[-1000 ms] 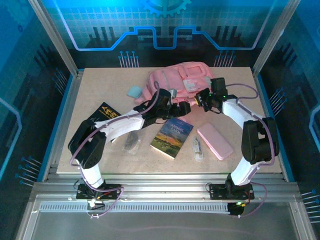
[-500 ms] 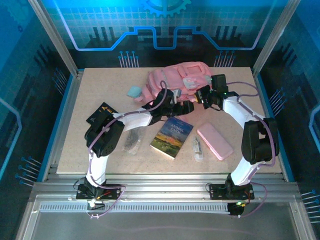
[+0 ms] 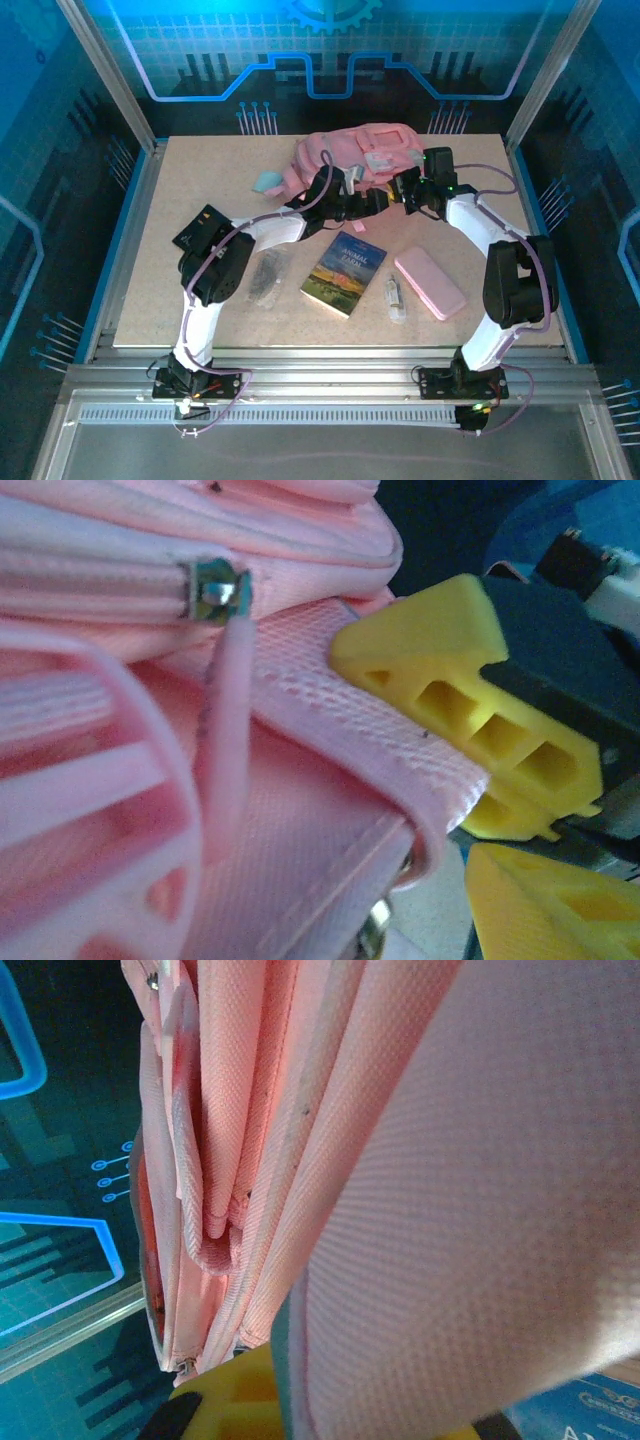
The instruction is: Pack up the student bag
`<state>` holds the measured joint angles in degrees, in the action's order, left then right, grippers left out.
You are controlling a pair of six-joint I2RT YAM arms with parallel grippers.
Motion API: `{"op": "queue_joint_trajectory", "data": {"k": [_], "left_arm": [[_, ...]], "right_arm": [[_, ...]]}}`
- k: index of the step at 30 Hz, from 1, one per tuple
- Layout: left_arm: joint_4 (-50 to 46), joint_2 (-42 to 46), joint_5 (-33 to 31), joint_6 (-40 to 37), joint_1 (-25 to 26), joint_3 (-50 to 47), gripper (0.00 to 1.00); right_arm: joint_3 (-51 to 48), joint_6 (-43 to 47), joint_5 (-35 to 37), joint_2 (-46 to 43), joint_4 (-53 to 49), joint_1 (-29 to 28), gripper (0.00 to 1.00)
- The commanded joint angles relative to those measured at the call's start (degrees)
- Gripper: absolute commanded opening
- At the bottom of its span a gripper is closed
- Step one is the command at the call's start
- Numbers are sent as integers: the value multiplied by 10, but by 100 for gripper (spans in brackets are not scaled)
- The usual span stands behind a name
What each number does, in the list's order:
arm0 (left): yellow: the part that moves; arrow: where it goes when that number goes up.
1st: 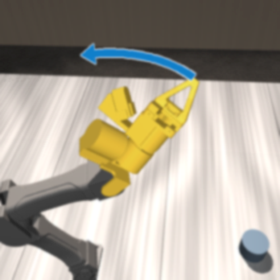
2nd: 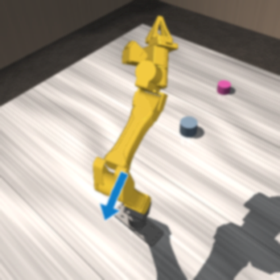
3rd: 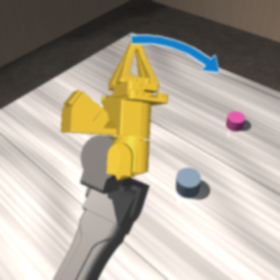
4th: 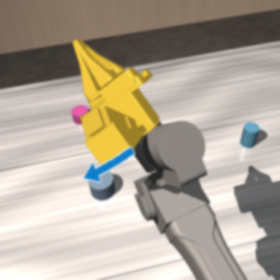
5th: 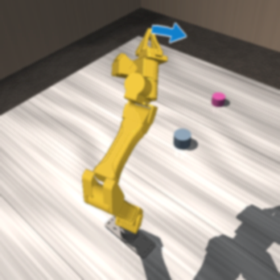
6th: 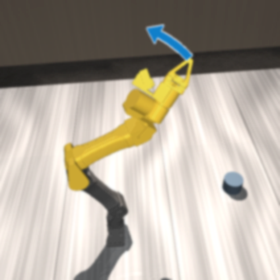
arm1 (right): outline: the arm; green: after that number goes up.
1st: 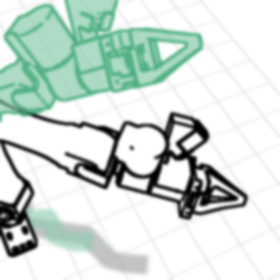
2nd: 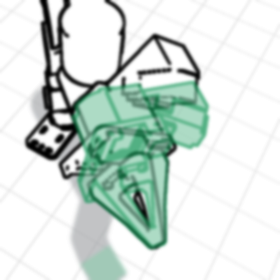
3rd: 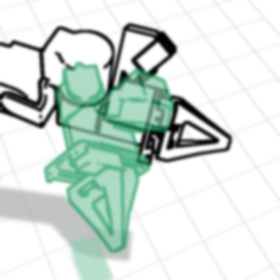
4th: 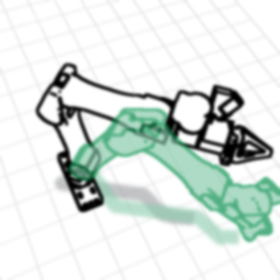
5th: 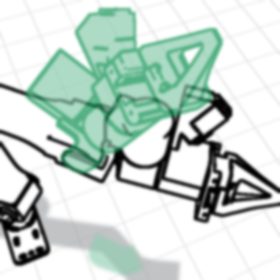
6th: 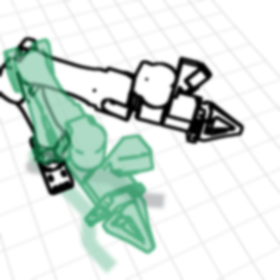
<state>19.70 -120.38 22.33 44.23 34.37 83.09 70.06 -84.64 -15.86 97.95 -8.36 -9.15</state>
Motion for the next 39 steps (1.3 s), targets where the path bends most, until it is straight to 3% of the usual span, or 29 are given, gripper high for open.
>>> {"op": "queue_joint_trajectory", "data": {"k": [1, 11, 23, 28, 39], "left_arm": [[92, -2, 44, 39, -7, 17, 68], [78, 24, 45, 56, -8, 0, 53], [-4, 21, 39, 30, -18, -2, 15], [-107, 28, 46, -14, -26, 0, 0], [-434, 52, -77, -130, -48, 47, 0]], "right_arm": [[-3, -27, -63, -5, 37, -5, 0], [-1, -11, -42, 5, 25, 6, 0], [-6, -2, -27, 12, 20, 13, 0], [-6, 21, 0, 9, 18, 15, 0], [-21, 71, 40, 20, 17, 36, 0]]}}
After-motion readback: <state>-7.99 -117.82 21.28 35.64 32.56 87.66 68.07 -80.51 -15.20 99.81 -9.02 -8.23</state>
